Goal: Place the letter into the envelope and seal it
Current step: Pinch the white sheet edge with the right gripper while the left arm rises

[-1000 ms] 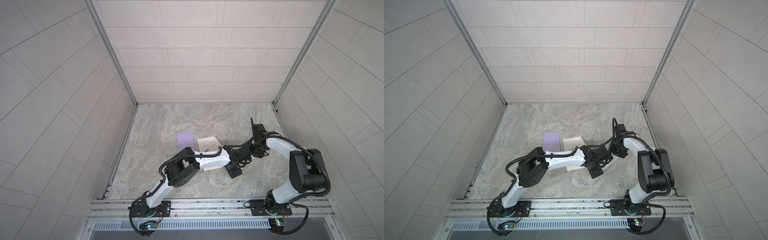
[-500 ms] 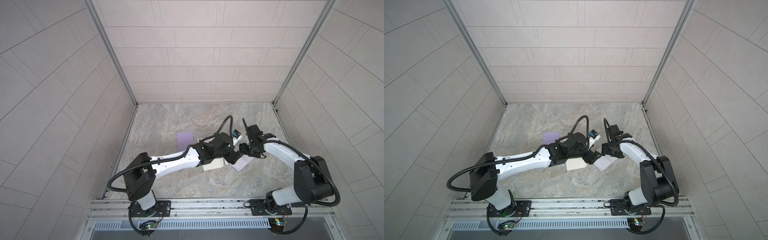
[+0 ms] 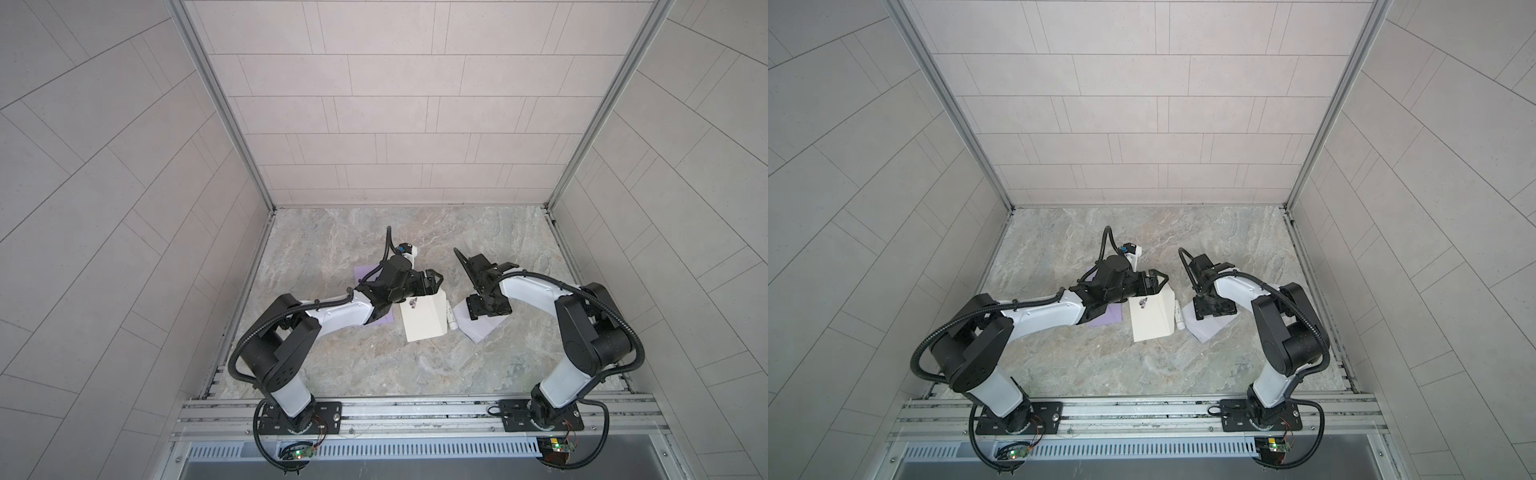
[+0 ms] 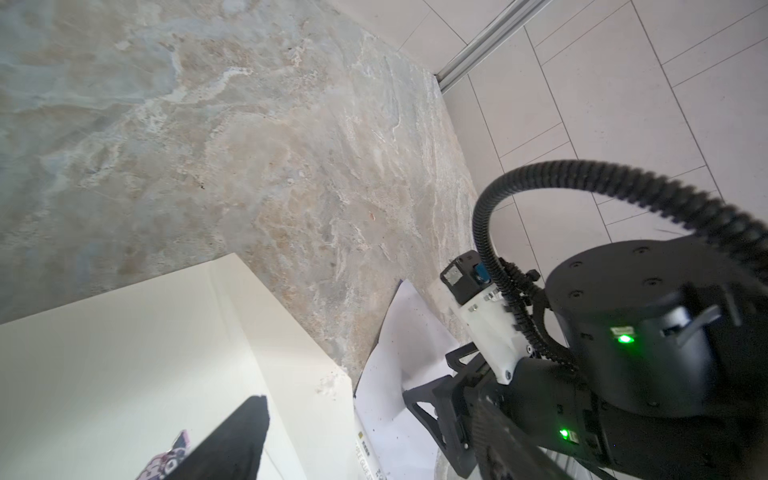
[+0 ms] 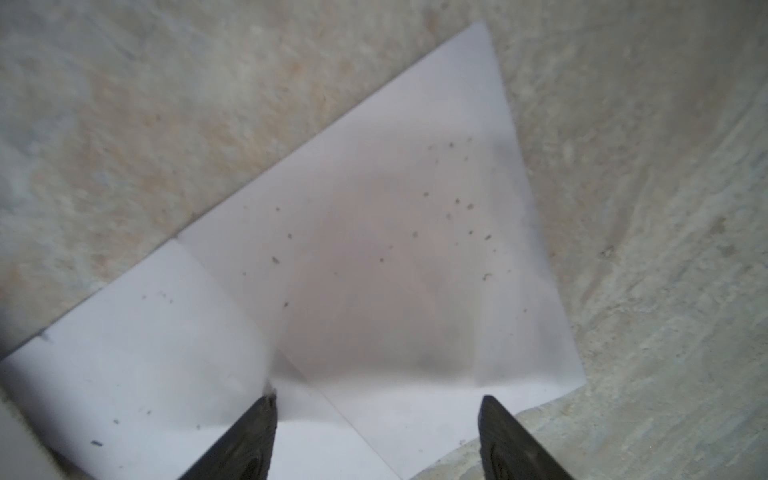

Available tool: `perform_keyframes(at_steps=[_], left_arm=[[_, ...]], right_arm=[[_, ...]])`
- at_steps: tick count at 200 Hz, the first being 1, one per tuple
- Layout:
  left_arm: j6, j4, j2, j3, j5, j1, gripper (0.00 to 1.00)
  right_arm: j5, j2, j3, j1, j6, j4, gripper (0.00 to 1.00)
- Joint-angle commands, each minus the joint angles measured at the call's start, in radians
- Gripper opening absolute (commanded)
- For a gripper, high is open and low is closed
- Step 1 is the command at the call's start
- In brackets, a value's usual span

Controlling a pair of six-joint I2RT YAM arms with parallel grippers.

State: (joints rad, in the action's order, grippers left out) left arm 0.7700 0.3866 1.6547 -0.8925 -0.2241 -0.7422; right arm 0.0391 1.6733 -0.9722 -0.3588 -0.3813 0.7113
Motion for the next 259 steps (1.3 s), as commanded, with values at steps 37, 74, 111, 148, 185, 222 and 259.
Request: perform_keyframes(at_steps=[37, 74, 111, 148, 185, 222, 259], left_arm=[[-0.017, -0.011, -0.032, -0.032, 0.009, -0.004, 0.84], [-0.04, -0.048, -0.026, -0.049, 0.009, -0.017, 0.83], [-0.11, -0.104, -0.02, -0.086, 0.012, -0.044, 0.83], [-0.139, -0.147, -0.004, -0.118, 0.023, -0.065, 0.85], [-0.143, -0.163, 0.004, -0.126, 0.031, -0.066, 0.86], [-0.144, -0.165, 0.005, -0.128, 0.036, -0.069, 0.87], [-0.153, -0.171, 0.008, -0.131, 0.038, -0.073, 0.87]], right_arm=[[-0.135, 0.006, 0.065, -0.022, -0.012, -0.016, 0.66], [-0.273, 0.011, 0.117, -0.02, -0.059, -0.099, 0.56], [-0.329, 0.019, 0.136, -0.018, -0.103, -0.128, 0.69], [-0.238, -0.072, 0.123, -0.025, -0.098, -0.057, 0.73], [-0.161, -0.168, 0.121, -0.031, -0.075, 0.014, 0.76], [-0.152, -0.179, 0.146, -0.032, -0.066, 0.01, 0.77], [-0.13, -0.118, 0.163, -0.045, -0.076, -0.019, 0.77]])
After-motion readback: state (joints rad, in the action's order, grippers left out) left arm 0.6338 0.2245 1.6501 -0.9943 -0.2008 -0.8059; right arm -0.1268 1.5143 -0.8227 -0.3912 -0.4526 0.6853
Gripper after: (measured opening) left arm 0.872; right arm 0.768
